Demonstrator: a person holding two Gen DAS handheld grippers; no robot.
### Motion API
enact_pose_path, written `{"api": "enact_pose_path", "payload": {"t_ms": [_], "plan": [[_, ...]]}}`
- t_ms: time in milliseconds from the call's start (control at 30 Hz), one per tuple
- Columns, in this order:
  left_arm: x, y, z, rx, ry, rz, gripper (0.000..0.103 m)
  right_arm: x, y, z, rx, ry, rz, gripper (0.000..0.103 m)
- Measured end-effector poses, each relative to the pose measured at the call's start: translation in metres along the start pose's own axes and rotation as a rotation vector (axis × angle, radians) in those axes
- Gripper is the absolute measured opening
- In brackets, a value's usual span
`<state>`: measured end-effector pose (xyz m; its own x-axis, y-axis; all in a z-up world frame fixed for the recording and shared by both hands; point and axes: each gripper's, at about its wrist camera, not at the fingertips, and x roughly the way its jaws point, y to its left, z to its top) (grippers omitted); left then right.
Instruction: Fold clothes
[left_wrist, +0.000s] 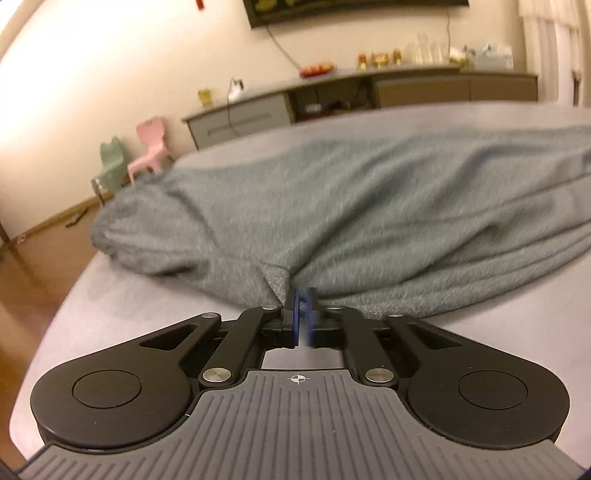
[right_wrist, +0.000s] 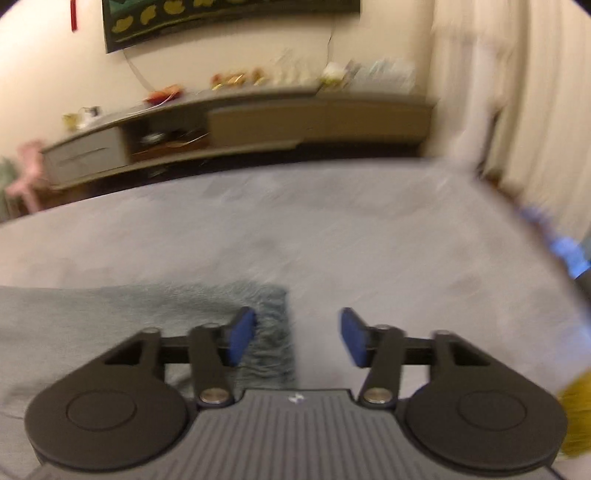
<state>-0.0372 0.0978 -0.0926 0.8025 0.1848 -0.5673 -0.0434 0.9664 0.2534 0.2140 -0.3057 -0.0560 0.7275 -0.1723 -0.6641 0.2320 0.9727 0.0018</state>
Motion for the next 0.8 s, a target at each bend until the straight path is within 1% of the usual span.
{"api": "enact_pose_path", "payload": {"t_ms": [33, 67, 100, 167, 233, 300, 333, 367, 400, 433, 467, 533, 567, 600, 633, 700, 733, 800], "plan": [[-0.003, -0.003, 0.001, 0.019, -0.015, 0.0, 0.006, -0.01, 0.01, 0.0, -0.016, -0.043, -0.026, 0.055], [-0.001, -0.006, 0.001, 0.05, -0.018, -0.002, 0.013, -0.024, 0.025, -0.002, -0.043, -0.083, 0.001, 0.056], [0.002, -0.009, 0.001, 0.078, -0.013, 0.0, 0.018, -0.038, 0.04, -0.004, -0.07, -0.122, 0.028, 0.056], [0.011, -0.016, 0.001, 0.13, -0.004, 0.005, 0.019, -0.06, 0.085, -0.015, -0.158, -0.14, 0.18, 0.055], [0.019, -0.024, 0.001, 0.195, -0.004, 0.029, 0.019, -0.066, 0.127, -0.032, -0.221, -0.073, 0.377, 0.054], [0.025, -0.032, 0.001, 0.277, -0.014, 0.056, 0.019, -0.059, 0.163, -0.048, -0.253, 0.01, 0.512, 0.054], [0.026, -0.036, 0.001, 0.325, -0.022, 0.066, 0.02, -0.055, 0.181, -0.057, -0.284, 0.047, 0.55, 0.054], [0.025, -0.04, 0.0, 0.376, -0.028, 0.068, 0.022, -0.053, 0.194, -0.062, -0.312, 0.064, 0.558, 0.054], [0.024, -0.044, -0.002, 0.423, -0.03, 0.062, 0.027, -0.052, 0.207, -0.068, -0.34, 0.081, 0.565, 0.054], [0.023, -0.047, -0.003, 0.469, -0.031, 0.056, 0.028, -0.05, 0.22, -0.074, -0.368, 0.097, 0.572, 0.054], [0.023, -0.048, -0.004, 0.491, -0.031, 0.049, 0.028, -0.053, 0.228, -0.073, -0.372, 0.096, 0.589, 0.054], [0.025, -0.043, -0.003, 0.47, -0.024, 0.033, 0.029, -0.059, 0.243, -0.073, -0.381, 0.095, 0.621, 0.054], [0.026, -0.041, -0.003, 0.46, -0.021, 0.025, 0.028, -0.068, 0.252, -0.074, -0.401, 0.081, 0.654, 0.054], [0.027, -0.037, -0.002, 0.435, -0.018, 0.013, 0.01, -0.078, 0.263, -0.075, -0.429, 0.062, 0.674, 0.054], [0.028, -0.031, 0.0, 0.392, -0.016, -0.004, 0.0, -0.088, 0.274, -0.075, -0.456, 0.043, 0.693, 0.054], [0.027, -0.018, 0.004, 0.301, -0.02, -0.041, 0.0, -0.109, 0.299, -0.077, -0.503, 0.003, 0.727, 0.054], [0.021, -0.009, 0.006, 0.248, -0.035, -0.066, 0.0, -0.118, 0.311, -0.079, -0.527, -0.019, 0.741, 0.054], [0.011, 0.009, 0.009, 0.144, -0.055, -0.104, 0.0, -0.135, 0.342, -0.089, -0.608, -0.082, 0.75, 0.054]]}}
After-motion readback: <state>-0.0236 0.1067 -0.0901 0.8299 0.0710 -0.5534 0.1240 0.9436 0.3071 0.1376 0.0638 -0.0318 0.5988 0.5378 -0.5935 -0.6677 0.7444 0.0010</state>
